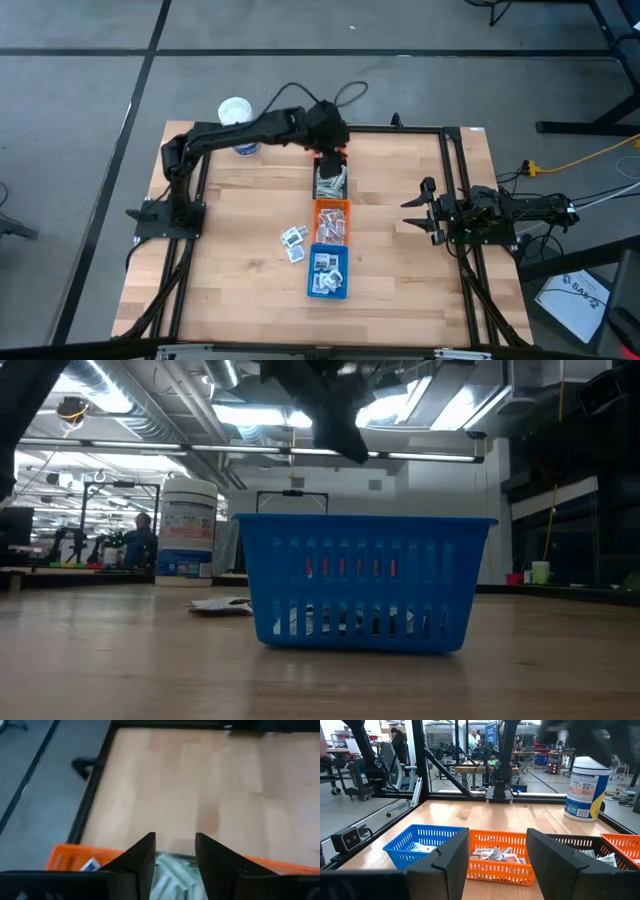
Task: Pick & Place First Aid Supplies
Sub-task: Put the gray towelette pack into the blue bin
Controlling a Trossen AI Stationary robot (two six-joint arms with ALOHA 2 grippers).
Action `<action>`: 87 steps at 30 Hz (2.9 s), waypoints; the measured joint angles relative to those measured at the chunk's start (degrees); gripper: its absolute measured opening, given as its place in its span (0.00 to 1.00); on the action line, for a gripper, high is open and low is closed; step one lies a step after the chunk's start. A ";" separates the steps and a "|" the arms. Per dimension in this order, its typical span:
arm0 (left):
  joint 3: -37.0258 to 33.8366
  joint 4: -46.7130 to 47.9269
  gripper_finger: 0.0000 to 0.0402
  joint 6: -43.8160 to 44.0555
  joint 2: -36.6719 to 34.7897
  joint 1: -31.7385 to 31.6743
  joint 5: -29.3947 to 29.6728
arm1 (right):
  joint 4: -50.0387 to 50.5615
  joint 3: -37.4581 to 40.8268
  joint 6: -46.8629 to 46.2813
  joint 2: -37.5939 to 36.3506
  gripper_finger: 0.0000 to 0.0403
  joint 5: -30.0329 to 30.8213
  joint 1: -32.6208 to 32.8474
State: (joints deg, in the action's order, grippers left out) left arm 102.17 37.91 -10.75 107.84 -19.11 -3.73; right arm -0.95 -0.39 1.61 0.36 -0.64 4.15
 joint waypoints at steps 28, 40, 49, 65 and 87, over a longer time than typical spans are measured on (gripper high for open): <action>-0.55 21.25 0.32 2.69 -3.22 25.98 12.16 | 0.00 -0.01 0.00 -0.02 0.48 0.02 0.00; -16.72 17.90 0.32 5.52 -11.77 26.78 14.72 | 0.00 -0.01 0.00 0.00 0.48 0.00 0.00; -25.32 11.98 0.32 5.53 -14.96 28.41 16.21 | 0.00 -0.01 0.00 -0.02 0.48 0.01 0.01; -35.83 2.09 0.32 5.58 -15.16 30.17 16.32 | 0.00 0.01 0.00 -0.01 0.48 0.02 0.02; -42.75 -5.21 0.32 7.00 -15.11 35.69 23.54 | 0.00 -0.01 0.00 0.00 0.48 0.01 0.01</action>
State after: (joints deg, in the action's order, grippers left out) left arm 59.42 32.70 -3.75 92.73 16.58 19.81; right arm -0.95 -0.40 1.61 0.36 -0.64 4.16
